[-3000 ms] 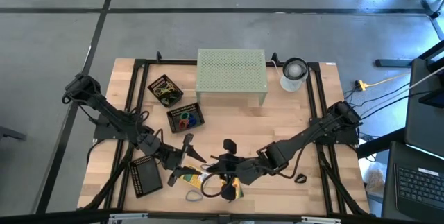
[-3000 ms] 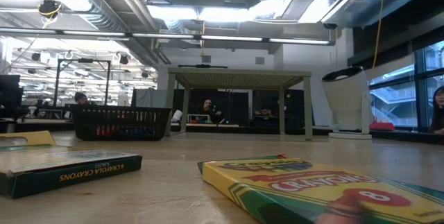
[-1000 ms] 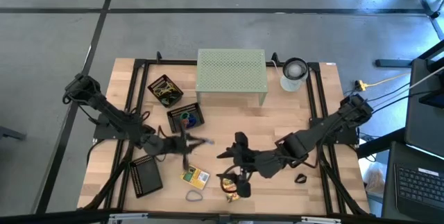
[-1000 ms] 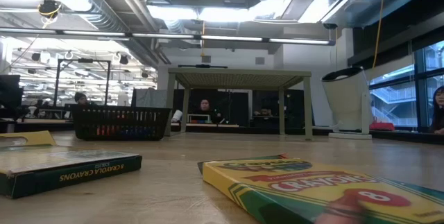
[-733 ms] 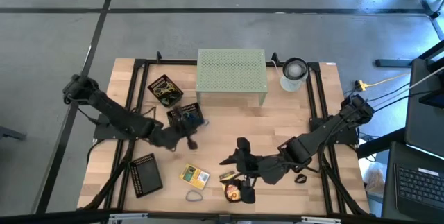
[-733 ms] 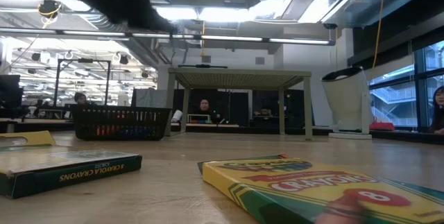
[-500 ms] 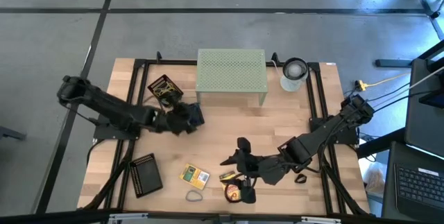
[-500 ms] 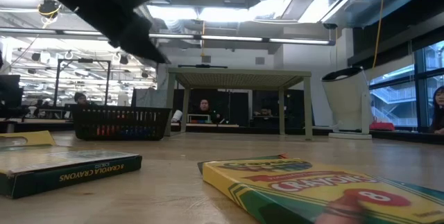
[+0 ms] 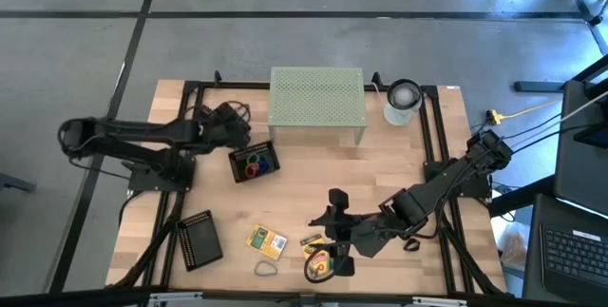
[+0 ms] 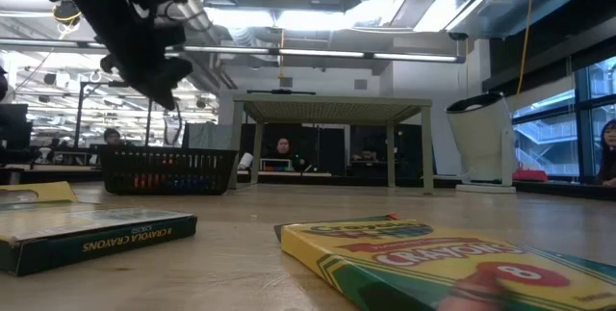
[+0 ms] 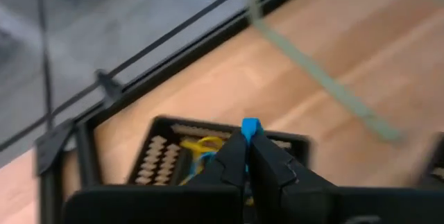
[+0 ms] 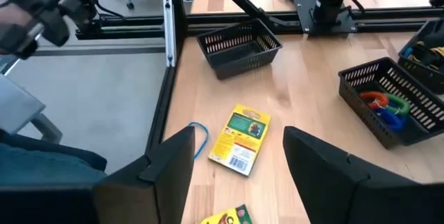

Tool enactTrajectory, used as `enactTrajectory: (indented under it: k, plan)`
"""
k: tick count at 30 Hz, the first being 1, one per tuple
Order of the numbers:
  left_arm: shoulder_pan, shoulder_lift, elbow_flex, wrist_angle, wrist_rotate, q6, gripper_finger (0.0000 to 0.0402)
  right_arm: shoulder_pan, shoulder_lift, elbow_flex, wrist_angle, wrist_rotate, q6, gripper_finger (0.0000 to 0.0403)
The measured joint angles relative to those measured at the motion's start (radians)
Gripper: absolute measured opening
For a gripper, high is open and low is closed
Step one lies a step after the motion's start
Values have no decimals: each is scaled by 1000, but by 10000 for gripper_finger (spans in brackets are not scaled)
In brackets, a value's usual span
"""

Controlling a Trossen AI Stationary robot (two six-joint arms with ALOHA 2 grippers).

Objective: Pick & Place Office Desk Supplies
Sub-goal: Put the blue rubber band into the top black bin

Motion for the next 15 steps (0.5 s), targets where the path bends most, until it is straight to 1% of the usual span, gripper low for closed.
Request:
enactTrajectory:
  k: [8, 12, 15]
  plan:
    - [188, 20, 0, -12, -4, 19, 4, 0, 0, 0, -24, 0, 0, 212]
    - [243, 20, 0, -14, -4, 27, 6, 0, 0, 0, -44, 0, 0, 210]
    - [265, 20, 0, -19, -4, 24, 20, 0, 0, 0, -60, 0, 0, 210]
